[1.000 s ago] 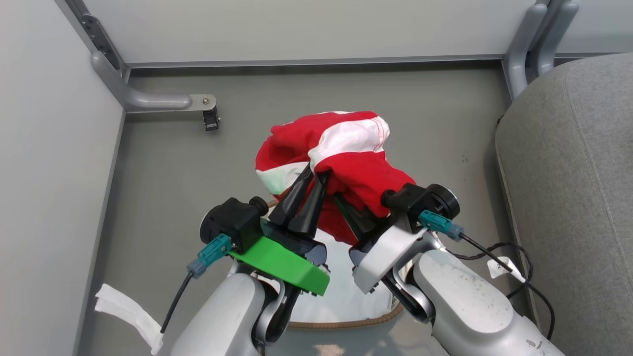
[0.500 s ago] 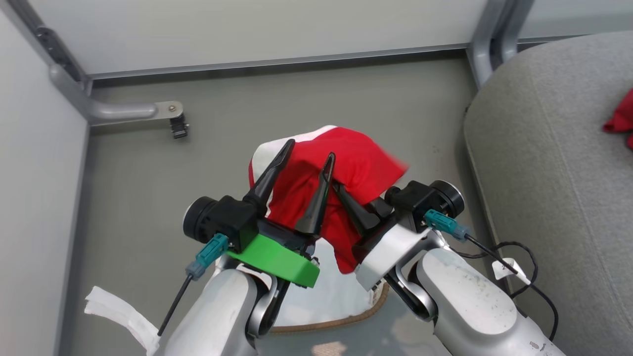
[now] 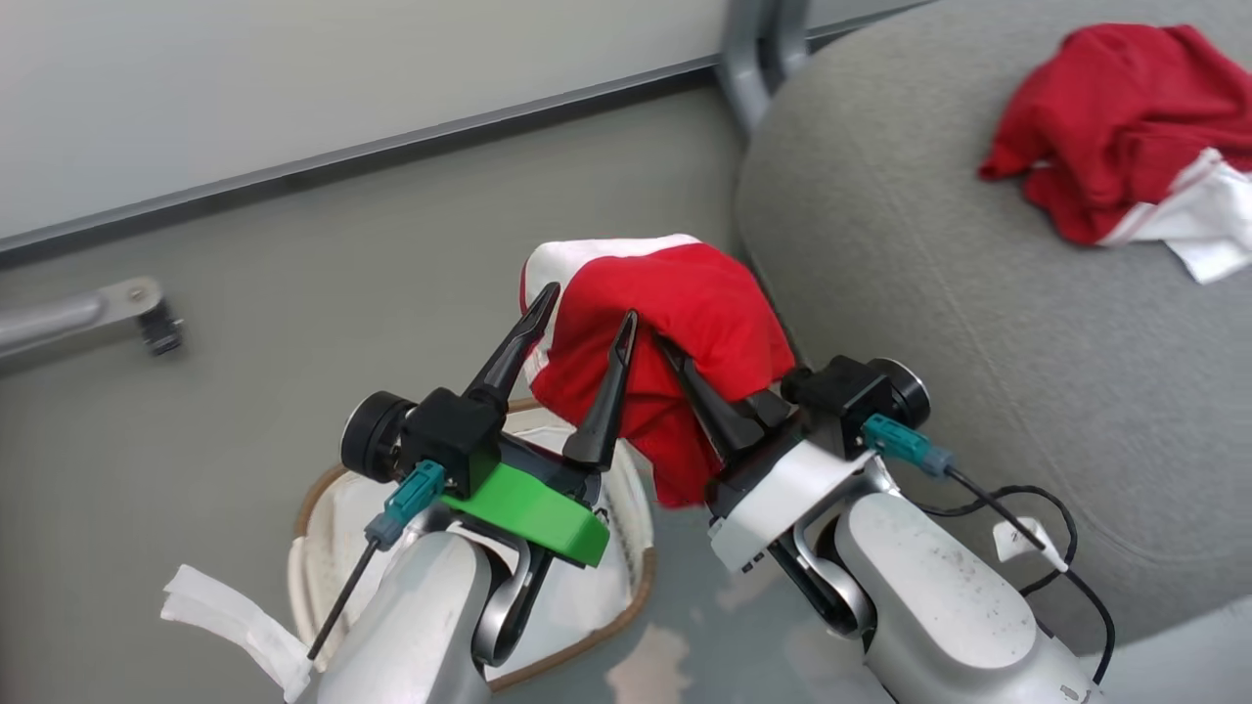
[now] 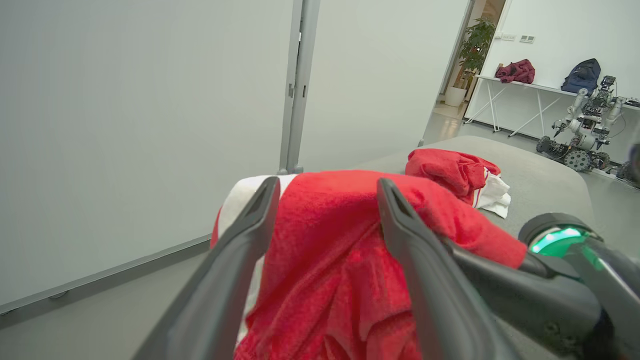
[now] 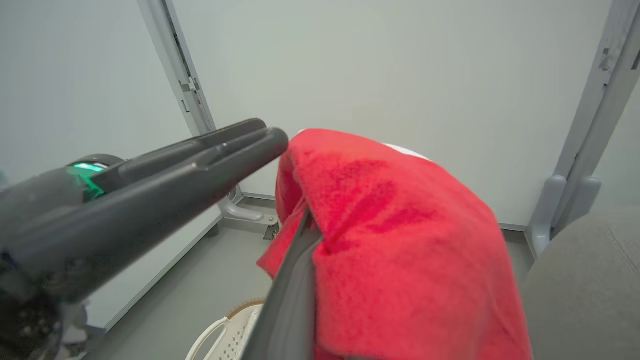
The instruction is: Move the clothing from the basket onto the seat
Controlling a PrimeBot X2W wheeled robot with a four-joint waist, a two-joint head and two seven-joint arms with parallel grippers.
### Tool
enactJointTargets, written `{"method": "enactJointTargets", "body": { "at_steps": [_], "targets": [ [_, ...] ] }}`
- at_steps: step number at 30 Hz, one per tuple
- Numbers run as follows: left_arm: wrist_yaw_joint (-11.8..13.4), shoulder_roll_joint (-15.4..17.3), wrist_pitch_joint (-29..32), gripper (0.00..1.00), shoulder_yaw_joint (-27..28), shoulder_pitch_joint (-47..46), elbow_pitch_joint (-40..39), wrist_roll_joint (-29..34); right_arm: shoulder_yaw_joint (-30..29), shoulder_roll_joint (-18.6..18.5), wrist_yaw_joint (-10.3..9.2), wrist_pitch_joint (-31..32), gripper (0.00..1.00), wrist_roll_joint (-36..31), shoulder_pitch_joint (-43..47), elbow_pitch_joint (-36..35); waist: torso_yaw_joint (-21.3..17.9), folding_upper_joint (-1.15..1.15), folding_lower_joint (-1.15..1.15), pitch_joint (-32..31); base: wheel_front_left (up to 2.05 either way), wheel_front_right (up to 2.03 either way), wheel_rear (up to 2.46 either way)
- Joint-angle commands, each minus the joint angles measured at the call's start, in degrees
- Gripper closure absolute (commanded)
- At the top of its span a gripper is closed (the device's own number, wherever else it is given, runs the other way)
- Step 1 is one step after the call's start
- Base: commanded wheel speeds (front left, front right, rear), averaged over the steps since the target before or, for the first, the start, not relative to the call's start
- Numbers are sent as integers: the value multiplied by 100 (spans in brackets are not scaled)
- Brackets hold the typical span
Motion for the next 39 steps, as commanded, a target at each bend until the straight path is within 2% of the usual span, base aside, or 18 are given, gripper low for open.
{"method": "enactJointTargets", "body": {
  "at_steps": [1, 9, 22, 30, 39],
  "targets": [
    [-22, 25, -2, 0, 8, 4, 28, 28, -53, -15, -6, -13, 100, 24, 117, -45, -849, 0, 0, 77, 0, 0, 0],
    [-61, 27, -2, 0, 86, 69, 162, 111, -248, -12, -6, -13, 100, -1, 376, -170, -1672, 0, 0, 58, 0, 0, 0],
    [-63, 50, -2, 0, -290, -246, 401, 185, -1332, -66, -6, -13, 100, -312, 856, -570, -1767, 0, 0, 239, 0, 0, 0],
    [-63, 145, -2, 0, -337, -267, 454, 247, -1828, -691, -6, -12, 100, -544, 267, -633, -1773, 0, 0, 549, 0, 0, 0],
    [-64, 328, -2, 0, -137, -318, 456, 395, -2226, -1703, -7, -12, 100, -803, -1353, -26, -1648, 0, 0, 1194, 0, 0, 0]
  ]
}}
